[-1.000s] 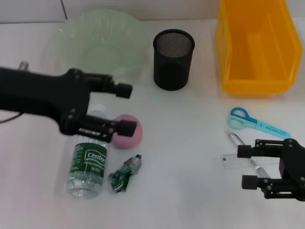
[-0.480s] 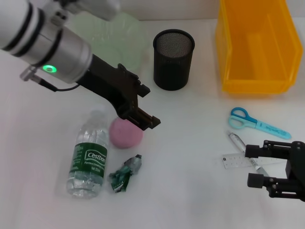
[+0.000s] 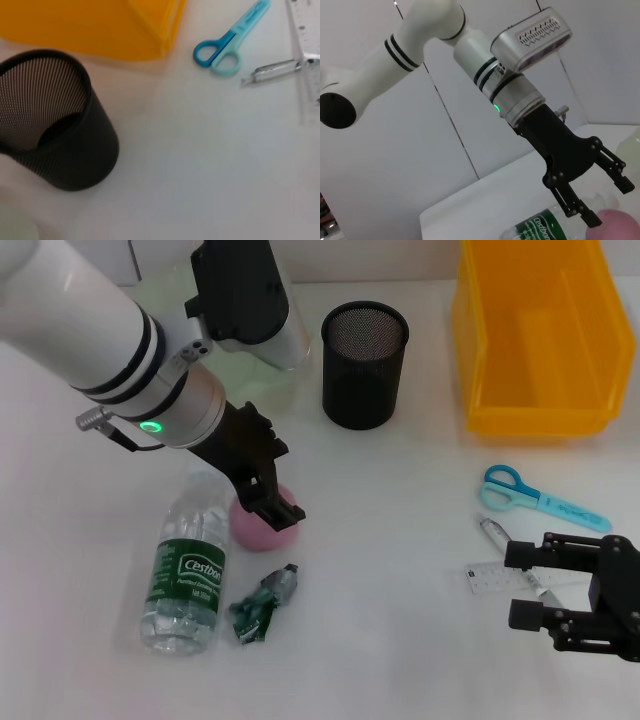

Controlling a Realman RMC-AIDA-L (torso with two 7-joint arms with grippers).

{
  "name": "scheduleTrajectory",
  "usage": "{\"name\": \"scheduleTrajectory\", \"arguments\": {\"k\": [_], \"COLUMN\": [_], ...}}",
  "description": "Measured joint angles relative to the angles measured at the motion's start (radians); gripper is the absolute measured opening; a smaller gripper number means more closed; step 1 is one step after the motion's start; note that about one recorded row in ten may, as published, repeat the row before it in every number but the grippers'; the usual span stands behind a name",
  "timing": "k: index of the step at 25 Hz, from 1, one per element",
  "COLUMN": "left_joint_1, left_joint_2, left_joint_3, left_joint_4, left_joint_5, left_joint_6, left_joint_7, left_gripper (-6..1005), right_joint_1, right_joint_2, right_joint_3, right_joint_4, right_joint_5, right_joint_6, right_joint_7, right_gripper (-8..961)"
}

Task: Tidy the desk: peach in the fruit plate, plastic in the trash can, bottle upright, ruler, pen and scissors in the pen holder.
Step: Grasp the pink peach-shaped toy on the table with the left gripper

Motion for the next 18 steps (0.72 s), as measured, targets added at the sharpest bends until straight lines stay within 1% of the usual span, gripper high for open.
{"name": "scheduleTrajectory", "arguments": {"k": [3, 7, 14, 18], "left_joint_1": [0.002, 0.003, 0.001, 0.003], "left_joint_2": [-0.001, -0.001, -0.001, -0.001], "left_joint_3": [0.001, 0.01, 0.027, 0.03], "left_joint_4": [-0.021, -0.056, -0.081, -0.086], "left_joint_5": [0.003, 0.007, 0.007, 0.005], "left_joint_6": [-0.011, -0.023, -0.045, -0.057], "left_joint_7": [0.004, 0.011, 0.015, 0.02], "left_gripper": [840, 782, 681, 598], "right_joint_1": [0.001, 0.005, 0.016, 0.019], "right_joint_2": [0.001, 0.002, 0.002, 0.002], "right_joint_3": [0.001, 0.004, 0.014, 0.015], "right_joint_4": [0.003, 0.003, 0.016, 0.016], "right_joint_5": [0.0, 0.002, 0.003, 0.003], "right_joint_6": [0.001, 0.002, 0.002, 0.002], "right_joint_7": [0.0, 0.0, -0.002, -0.003], "right_gripper": [695, 696, 696, 695]}}
